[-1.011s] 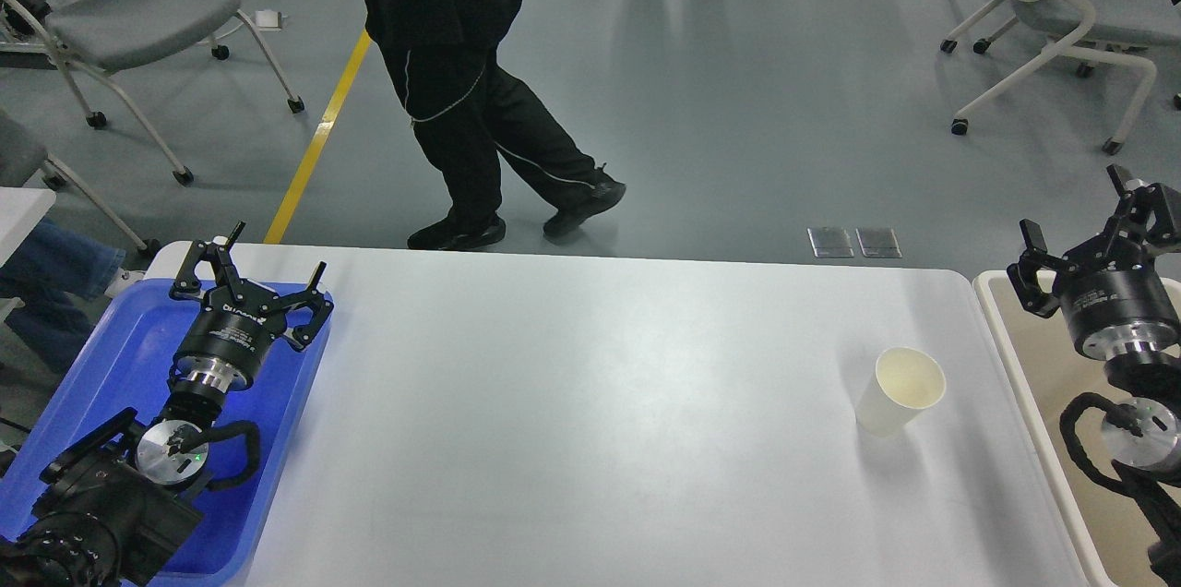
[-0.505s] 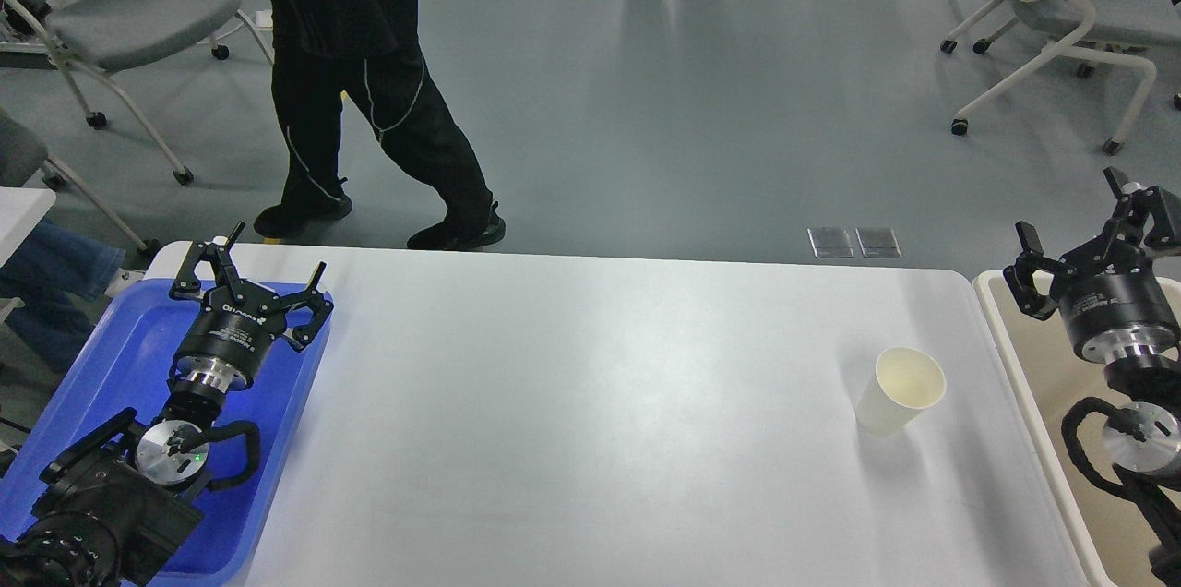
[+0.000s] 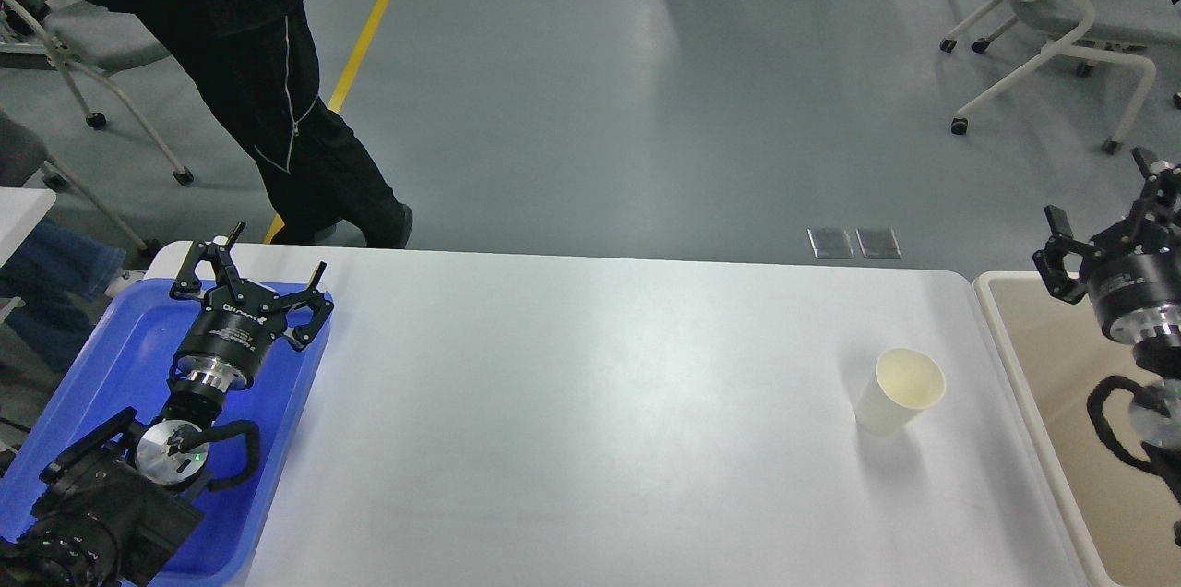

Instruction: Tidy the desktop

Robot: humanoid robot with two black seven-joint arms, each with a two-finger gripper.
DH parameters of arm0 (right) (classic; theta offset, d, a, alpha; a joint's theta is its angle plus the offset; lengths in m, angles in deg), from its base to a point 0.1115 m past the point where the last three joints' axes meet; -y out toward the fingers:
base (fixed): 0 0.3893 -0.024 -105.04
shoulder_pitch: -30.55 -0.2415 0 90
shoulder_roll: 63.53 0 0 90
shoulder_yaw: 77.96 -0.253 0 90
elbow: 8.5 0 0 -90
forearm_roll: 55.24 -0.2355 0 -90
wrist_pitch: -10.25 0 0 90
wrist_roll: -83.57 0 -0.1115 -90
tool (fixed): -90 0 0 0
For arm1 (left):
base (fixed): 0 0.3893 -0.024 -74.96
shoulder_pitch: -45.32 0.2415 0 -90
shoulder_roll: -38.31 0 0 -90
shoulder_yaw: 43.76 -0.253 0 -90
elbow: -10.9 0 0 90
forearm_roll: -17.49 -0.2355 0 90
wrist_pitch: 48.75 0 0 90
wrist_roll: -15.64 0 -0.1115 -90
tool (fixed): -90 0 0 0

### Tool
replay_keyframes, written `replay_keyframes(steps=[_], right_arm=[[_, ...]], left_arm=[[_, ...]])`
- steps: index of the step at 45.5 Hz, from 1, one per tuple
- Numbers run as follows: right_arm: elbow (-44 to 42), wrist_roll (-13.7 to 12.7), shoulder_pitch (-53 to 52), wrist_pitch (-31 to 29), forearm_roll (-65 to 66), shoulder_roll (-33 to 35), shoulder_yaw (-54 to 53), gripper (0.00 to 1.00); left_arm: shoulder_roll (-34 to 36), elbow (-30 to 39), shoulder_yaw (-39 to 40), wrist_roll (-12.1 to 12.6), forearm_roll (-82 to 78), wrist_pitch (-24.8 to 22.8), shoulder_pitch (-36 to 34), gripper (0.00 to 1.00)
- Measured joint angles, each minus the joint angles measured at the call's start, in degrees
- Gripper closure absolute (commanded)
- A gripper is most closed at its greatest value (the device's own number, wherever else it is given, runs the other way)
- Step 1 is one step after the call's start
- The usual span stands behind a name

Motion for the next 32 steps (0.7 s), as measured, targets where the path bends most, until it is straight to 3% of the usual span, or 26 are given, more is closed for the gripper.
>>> replay_keyframes(steps=[12, 32], right_arm=[[-2.7, -0.3, -8.9, 1.0, 0.3, 7.0, 14.0, 0.0], [-2.2, -1.4, -35.6, 2.2, 9.6, 13.3, 59.5, 0.0]], left_arm=[[0.0, 0.0, 0.0, 0.0, 0.0, 0.0, 0.0, 0.0], [0.0, 0.0, 0.0, 0.0, 0.0, 0.0, 0.0, 0.0]])
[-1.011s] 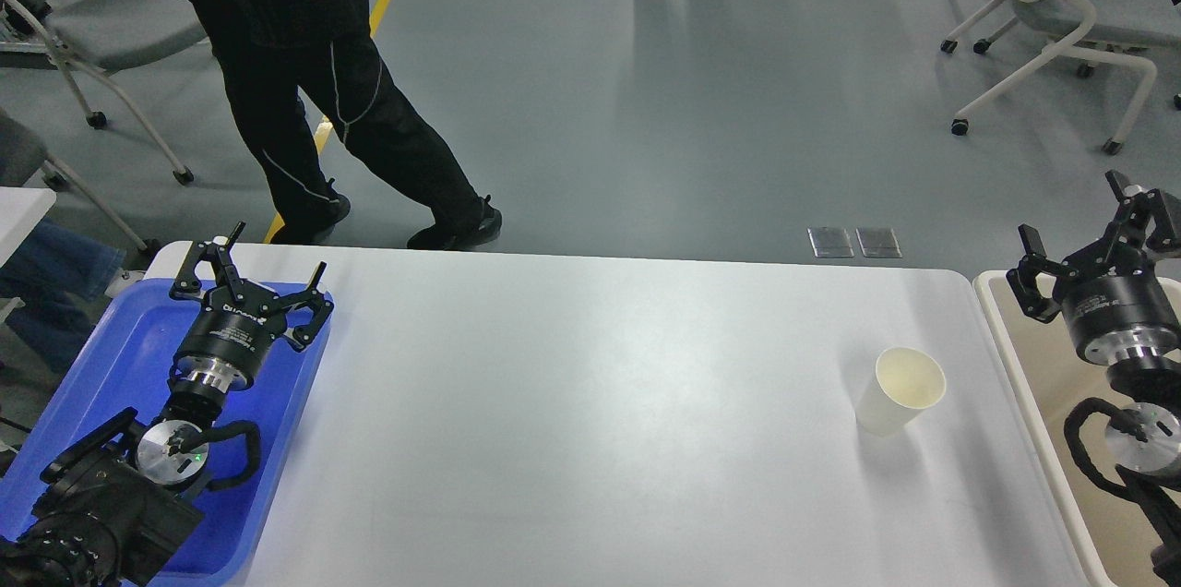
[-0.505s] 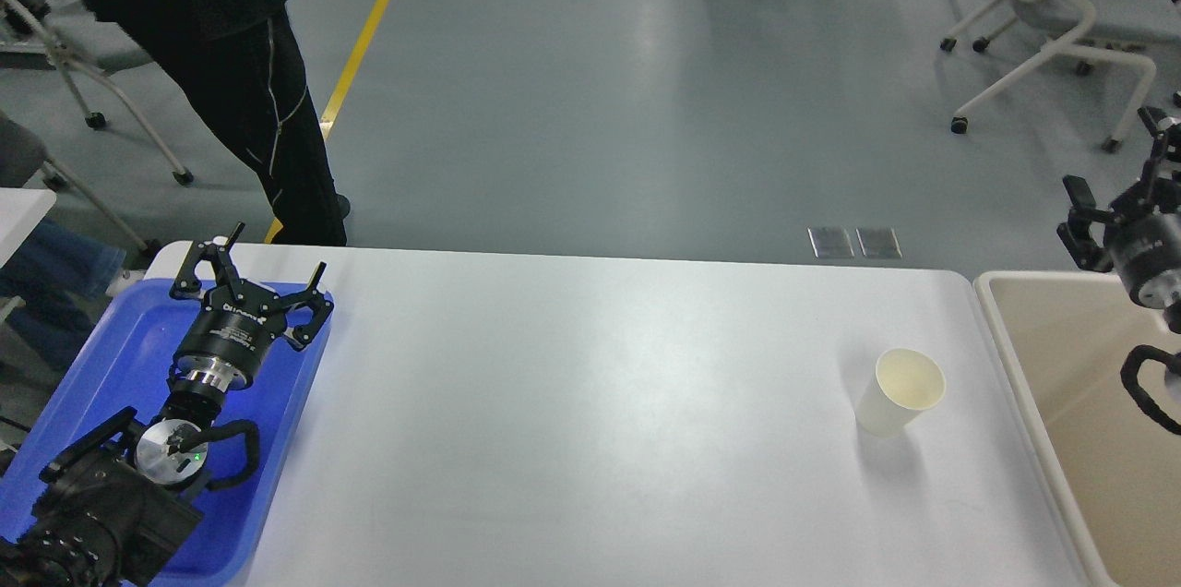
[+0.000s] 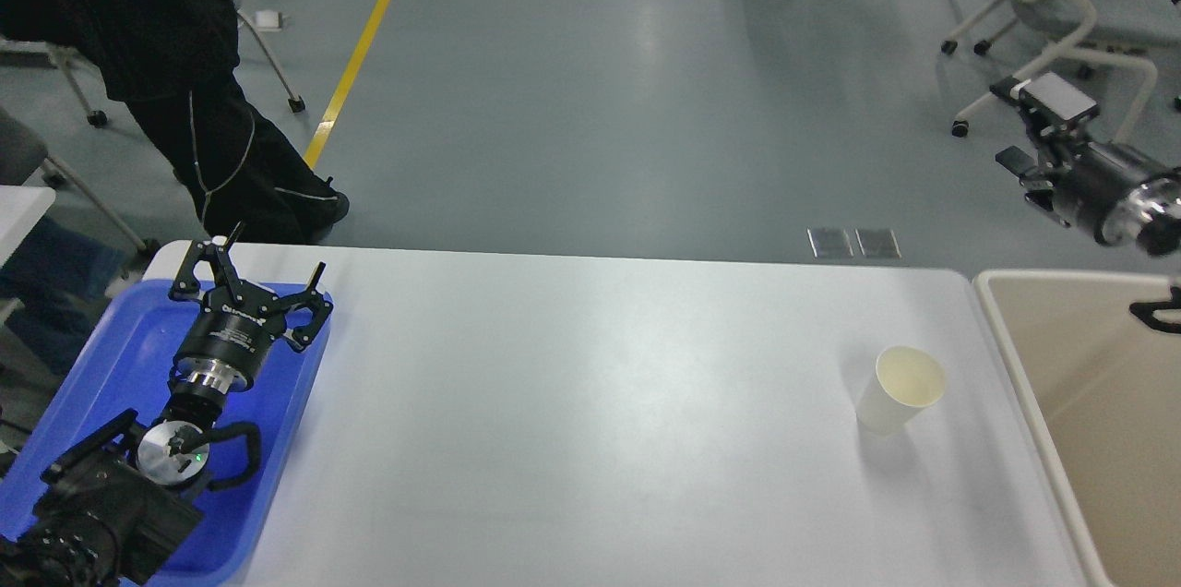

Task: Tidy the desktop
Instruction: 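Move the right gripper toward the white paper cup, then close the right gripper on the rim of the white paper cup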

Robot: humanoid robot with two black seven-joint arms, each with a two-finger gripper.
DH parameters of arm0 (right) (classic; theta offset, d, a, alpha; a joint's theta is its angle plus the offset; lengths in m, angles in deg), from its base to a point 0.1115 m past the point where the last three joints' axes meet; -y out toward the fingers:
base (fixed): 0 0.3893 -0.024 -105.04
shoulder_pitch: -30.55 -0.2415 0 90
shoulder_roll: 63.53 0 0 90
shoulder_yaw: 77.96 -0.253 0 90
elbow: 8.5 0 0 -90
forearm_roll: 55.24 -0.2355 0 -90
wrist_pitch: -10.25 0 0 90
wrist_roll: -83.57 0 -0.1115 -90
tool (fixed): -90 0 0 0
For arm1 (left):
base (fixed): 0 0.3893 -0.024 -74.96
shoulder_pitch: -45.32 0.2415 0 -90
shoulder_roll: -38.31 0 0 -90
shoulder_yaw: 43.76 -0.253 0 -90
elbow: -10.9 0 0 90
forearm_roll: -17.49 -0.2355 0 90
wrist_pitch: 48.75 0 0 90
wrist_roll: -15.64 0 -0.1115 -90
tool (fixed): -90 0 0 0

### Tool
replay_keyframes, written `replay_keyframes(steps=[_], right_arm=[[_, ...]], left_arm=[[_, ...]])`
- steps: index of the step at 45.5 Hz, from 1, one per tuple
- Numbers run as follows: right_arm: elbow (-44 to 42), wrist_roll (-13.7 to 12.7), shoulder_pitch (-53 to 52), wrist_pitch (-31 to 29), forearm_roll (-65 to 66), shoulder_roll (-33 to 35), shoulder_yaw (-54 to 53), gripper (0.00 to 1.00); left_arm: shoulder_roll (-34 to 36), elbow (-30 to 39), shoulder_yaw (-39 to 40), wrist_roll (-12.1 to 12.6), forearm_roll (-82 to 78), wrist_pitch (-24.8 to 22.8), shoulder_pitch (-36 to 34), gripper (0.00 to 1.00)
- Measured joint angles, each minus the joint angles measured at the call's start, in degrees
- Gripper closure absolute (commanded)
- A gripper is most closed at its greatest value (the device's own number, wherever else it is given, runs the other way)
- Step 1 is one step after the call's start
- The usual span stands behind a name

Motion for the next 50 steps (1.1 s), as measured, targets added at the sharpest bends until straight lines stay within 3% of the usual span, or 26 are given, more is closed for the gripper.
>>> replay_keyframes(steps=[11, 23, 33, 50], right_arm=[[4.6, -4.4, -14.1, -1.0, 14.3, 0.2, 22.7, 0.0], [10.3, -6.4, -24.4, -2.8, 26.3, -1.9, 43.0, 0.0], [12.4, -7.0, -24.9, -2.9, 32.0, -4.7, 51.1, 0.0], [8.9, -7.1, -16.5, 0.1, 34.2, -8.6, 53.8, 0.0]], left_arm=[[0.0, 0.0, 0.0, 0.0, 0.0, 0.0, 0.0, 0.0], [0.0, 0.0, 0.0, 0.0, 0.0, 0.0, 0.0, 0.0], [0.0, 0.0, 0.0, 0.0, 0.0, 0.0, 0.0, 0.0], [0.0, 0.0, 0.0, 0.0, 0.0, 0.0, 0.0, 0.0]])
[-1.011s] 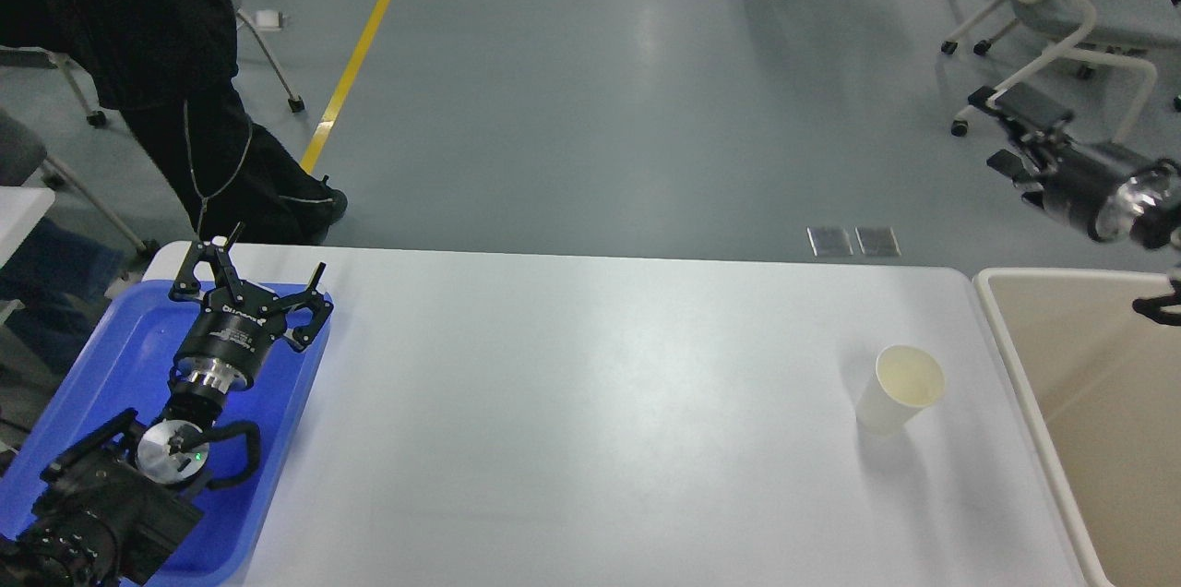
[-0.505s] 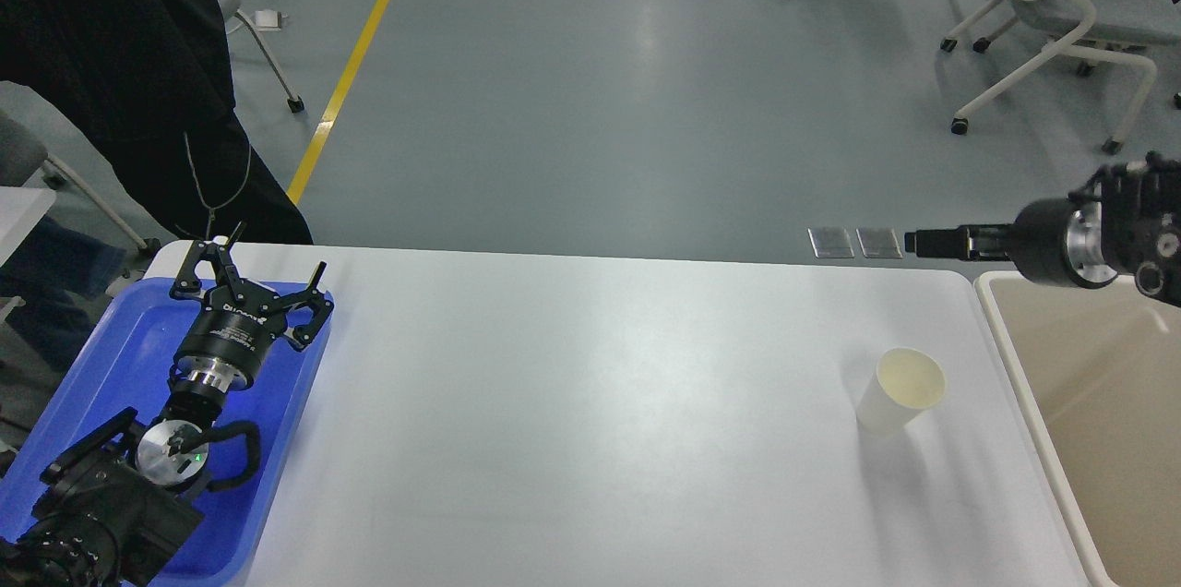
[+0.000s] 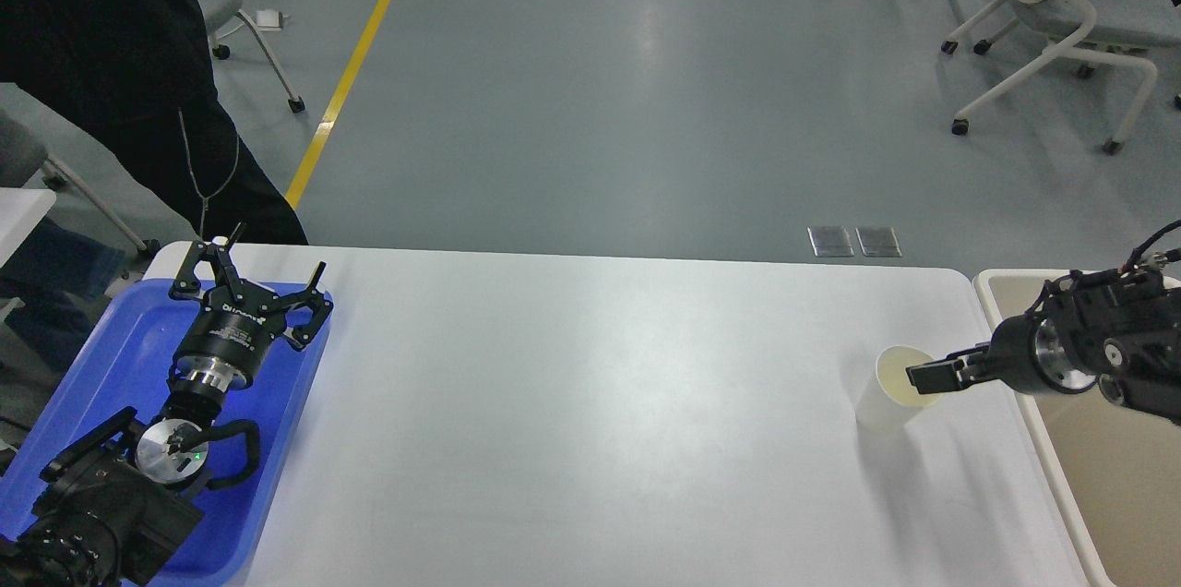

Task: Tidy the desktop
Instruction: 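Close the right gripper on the rim of the white paper cup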

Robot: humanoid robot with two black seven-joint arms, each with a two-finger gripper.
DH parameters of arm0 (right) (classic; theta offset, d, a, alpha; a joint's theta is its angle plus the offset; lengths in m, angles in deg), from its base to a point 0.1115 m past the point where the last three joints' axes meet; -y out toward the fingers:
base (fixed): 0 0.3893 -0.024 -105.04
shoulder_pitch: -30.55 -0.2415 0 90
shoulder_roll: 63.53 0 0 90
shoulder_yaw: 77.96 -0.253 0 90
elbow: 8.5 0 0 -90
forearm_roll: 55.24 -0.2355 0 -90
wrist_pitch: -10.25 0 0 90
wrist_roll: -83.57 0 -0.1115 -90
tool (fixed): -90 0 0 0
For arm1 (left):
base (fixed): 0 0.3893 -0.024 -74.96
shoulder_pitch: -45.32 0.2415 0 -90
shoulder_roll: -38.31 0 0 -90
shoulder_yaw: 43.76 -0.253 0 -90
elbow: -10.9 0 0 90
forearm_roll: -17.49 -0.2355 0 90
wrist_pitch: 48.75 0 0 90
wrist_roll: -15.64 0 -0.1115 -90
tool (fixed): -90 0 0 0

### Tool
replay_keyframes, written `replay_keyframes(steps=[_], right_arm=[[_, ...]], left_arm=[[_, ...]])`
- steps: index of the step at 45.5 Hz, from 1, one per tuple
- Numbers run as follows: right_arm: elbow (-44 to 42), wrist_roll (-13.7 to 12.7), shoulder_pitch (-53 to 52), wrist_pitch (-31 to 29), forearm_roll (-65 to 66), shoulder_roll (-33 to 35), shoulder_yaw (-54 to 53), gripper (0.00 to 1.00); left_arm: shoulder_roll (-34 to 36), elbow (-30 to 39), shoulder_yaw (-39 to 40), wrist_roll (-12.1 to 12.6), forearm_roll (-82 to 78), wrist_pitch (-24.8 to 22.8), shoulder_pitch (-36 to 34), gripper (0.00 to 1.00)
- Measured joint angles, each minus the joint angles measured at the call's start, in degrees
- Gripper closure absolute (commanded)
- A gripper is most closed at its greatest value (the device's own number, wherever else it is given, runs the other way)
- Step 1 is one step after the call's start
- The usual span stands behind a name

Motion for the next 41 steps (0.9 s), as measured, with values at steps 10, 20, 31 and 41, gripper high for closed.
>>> replay_keyframes(steps=[10, 20, 31, 41], right_arm=[[-4.1, 0.0, 4.3, 1.1, -1.5, -0.8, -2.1, 0.01], [-7.4, 0.1, 6.7, 2.2, -2.8, -1.5, -3.1, 0.11], [-8.7, 0.3, 8.3, 3.6, -3.2, -2.4, -3.5, 0.17], [-9.1, 0.4, 9.4, 5.3, -3.4, -3.7, -3.7, 0.37]], left_arm=[[0.0, 0.0, 0.0, 0.0, 0.0, 0.0, 0.0, 0.0], [0.0, 0.0, 0.0, 0.0, 0.0, 0.0, 0.0, 0.0], [0.0, 0.0, 0.0, 0.0, 0.0, 0.0, 0.0, 0.0], [0.0, 0.0, 0.0, 0.0, 0.0, 0.0, 0.0, 0.0]])
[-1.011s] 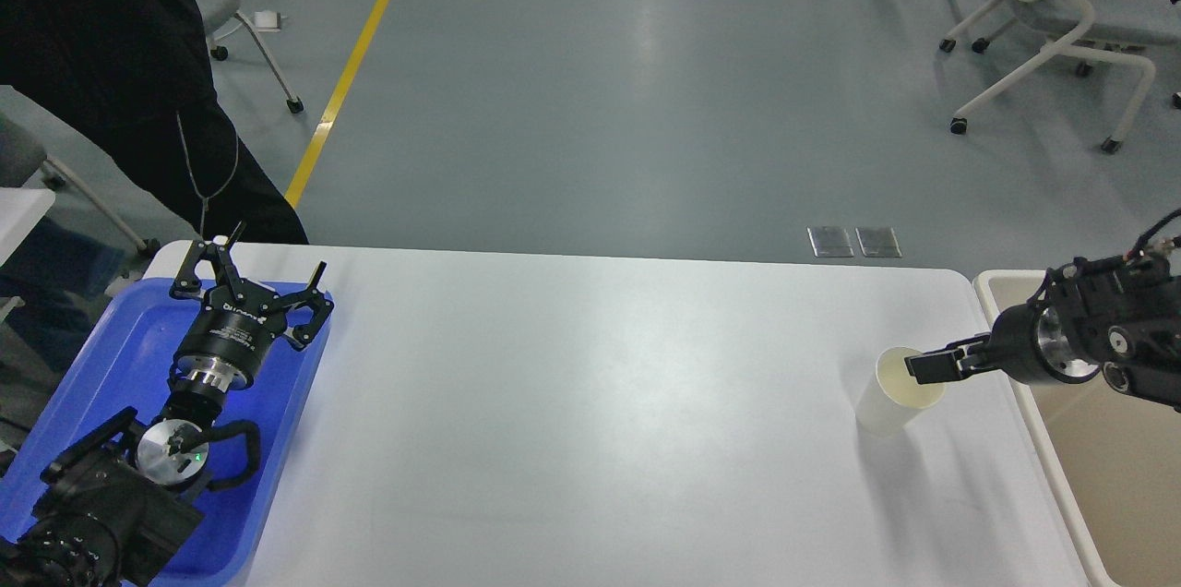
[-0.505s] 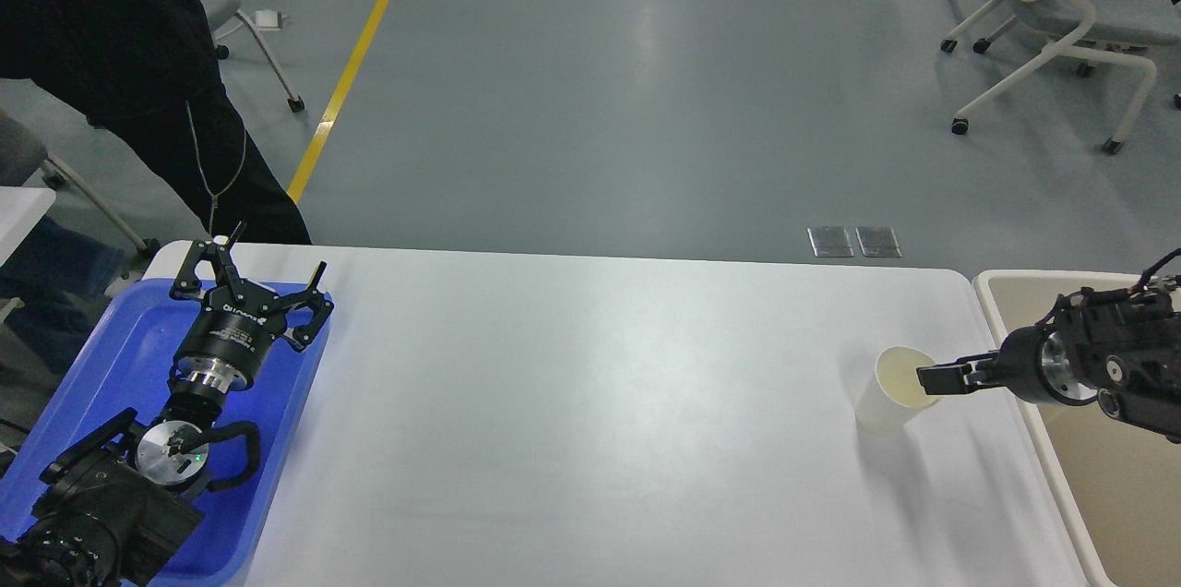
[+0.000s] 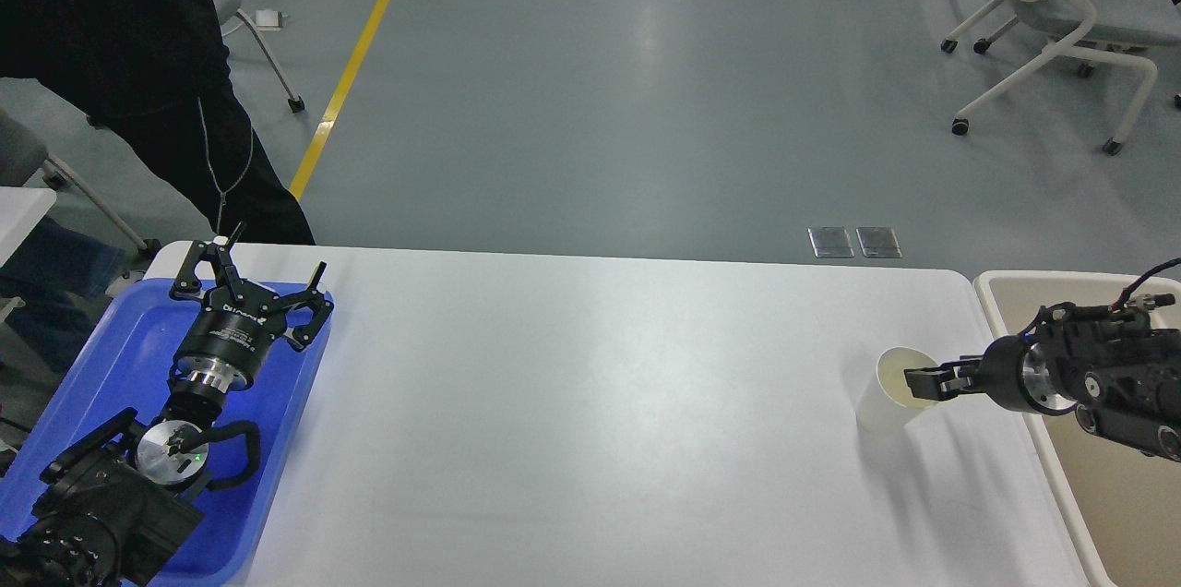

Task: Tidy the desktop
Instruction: 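Close the right gripper on the rim of the white paper cup, then lift the cup with the right gripper and swing it over the bin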

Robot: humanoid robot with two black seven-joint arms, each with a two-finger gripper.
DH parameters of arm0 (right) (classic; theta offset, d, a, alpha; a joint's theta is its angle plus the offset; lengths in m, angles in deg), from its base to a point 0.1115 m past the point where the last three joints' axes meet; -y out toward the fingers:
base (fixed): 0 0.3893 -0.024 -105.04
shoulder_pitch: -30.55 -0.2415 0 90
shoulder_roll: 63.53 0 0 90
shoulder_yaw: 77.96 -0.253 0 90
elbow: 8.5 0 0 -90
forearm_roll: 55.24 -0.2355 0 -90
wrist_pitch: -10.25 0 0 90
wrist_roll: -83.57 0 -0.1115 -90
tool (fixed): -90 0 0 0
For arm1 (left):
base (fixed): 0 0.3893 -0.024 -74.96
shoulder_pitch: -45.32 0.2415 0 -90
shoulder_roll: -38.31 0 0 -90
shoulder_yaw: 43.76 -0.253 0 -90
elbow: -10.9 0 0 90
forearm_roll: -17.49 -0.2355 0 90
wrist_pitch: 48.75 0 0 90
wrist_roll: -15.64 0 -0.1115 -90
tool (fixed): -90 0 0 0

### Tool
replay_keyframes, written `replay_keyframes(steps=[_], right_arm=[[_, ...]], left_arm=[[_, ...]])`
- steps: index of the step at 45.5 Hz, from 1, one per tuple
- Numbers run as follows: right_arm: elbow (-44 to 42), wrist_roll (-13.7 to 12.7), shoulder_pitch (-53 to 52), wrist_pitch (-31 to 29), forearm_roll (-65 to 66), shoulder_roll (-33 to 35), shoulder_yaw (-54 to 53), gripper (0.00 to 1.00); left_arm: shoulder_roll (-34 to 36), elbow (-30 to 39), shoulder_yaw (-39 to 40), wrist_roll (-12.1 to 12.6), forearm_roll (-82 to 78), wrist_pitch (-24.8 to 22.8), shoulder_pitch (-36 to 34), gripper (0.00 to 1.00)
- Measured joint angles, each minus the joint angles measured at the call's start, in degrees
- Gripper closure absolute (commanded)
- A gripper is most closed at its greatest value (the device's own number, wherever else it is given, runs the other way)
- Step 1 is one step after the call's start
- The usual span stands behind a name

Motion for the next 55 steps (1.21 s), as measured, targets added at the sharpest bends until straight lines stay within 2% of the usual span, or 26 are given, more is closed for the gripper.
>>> replay_keyframes(steps=[4, 11, 16, 19, 43, 55], right_arm=[[-0.1, 0.0, 0.3, 0.6, 0.0, -0.3, 0.0, 0.56], [-0.1, 0.1, 0.7, 1.3, 0.0, -0.7, -0.1, 0.84], [-0.1, 0.2, 0.9, 1.6, -0.1, -1.0, -0.1, 0.9], [-0.1, 0.2, 1.0, 1.7, -0.1, -1.3, -0.1, 1.0], [0.9, 0.6, 0.6, 1.8, -1.6, -1.3, -3.1, 1.0], [8.0, 1.3, -1.5, 1.5, -2.1, 3.6, -12.1, 1.0]], left_arm=[[0.0, 0.0, 0.0, 0.0, 0.0, 0.0, 0.0, 0.0], [0.0, 0.0, 0.0, 0.0, 0.0, 0.0, 0.0, 0.0], [0.0, 0.0, 0.0, 0.0, 0.0, 0.0, 0.0, 0.0], [0.0, 0.0, 0.0, 0.0, 0.0, 0.0, 0.0, 0.0], [0.0, 0.0, 0.0, 0.0, 0.0, 0.0, 0.0, 0.0], [0.0, 0.0, 0.0, 0.0, 0.0, 0.0, 0.0, 0.0]])
